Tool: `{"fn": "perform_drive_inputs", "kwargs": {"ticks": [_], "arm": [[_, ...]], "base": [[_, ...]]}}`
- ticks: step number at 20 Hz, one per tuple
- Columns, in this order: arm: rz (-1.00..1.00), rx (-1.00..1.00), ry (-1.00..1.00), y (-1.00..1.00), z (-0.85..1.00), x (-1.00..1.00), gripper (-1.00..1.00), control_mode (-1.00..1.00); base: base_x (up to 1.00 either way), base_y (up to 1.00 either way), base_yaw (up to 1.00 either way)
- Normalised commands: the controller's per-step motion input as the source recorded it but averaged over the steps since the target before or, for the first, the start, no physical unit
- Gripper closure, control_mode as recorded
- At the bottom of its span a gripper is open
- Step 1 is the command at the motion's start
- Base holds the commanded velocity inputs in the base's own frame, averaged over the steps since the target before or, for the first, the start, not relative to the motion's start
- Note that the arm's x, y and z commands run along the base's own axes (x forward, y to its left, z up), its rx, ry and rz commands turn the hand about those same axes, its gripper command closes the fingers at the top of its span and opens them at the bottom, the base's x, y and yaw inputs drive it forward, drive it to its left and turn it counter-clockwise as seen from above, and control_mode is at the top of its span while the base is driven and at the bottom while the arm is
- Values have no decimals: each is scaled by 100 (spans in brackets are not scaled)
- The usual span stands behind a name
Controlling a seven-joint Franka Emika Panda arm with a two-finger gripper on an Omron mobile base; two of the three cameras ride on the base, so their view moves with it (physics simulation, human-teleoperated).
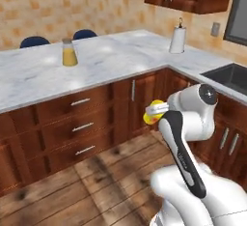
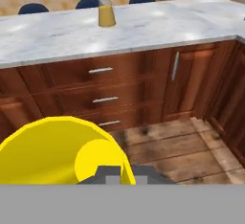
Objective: Place the pitcher and cup on the dining counter for serving.
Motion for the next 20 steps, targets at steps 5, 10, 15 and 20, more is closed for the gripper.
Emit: {"fn": "perform_drive_inputs", "kwargs": {"ticks": [5,10,15,20], "arm": [[0,0,0,0,0,0,100,100],[0,0,0,0,0,0,100,100],[0,0,0,0,0,0,100,100],[0,0,0,0,0,0,100,100]], "base": [[100,91,44],[100,99,41],[95,99,38],[80,24,12]]}}
